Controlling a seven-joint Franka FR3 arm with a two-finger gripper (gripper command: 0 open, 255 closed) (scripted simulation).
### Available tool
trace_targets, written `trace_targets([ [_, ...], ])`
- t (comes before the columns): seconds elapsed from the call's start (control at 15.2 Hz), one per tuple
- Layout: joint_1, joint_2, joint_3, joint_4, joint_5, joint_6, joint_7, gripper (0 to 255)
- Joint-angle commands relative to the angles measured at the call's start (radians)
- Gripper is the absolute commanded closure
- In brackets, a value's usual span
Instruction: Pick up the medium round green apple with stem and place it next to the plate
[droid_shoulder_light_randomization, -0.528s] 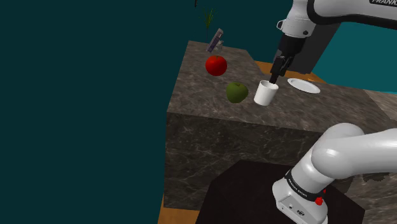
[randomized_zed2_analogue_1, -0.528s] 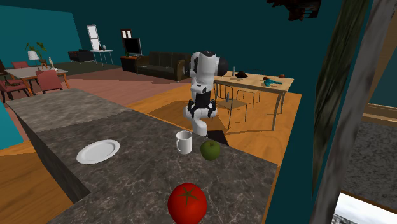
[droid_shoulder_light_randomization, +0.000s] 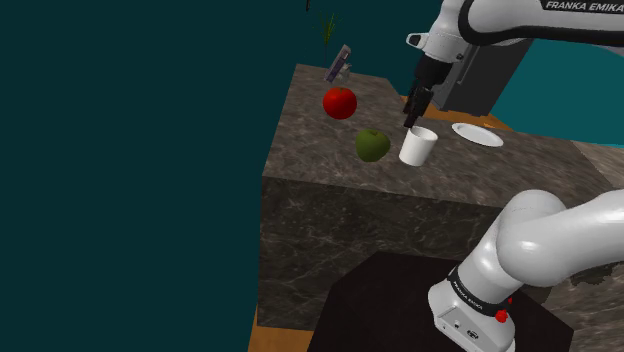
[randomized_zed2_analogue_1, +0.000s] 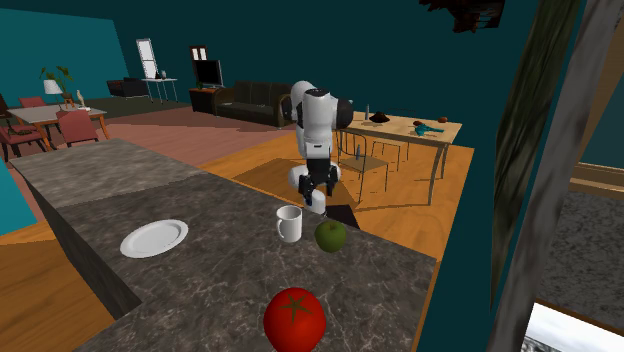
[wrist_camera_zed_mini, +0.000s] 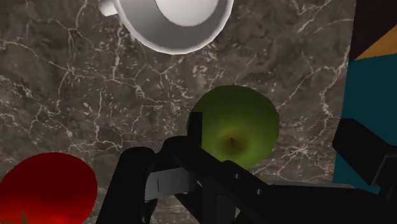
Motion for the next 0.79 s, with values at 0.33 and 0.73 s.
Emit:
trace_targets([
  [0.33,0.126,0.103,-0.119,0.006,0.042,0.155,-0.33,0],
  [0.73,0.127,0.116,-0.124,-0.045,0.042,0.219,-0.331,0],
])
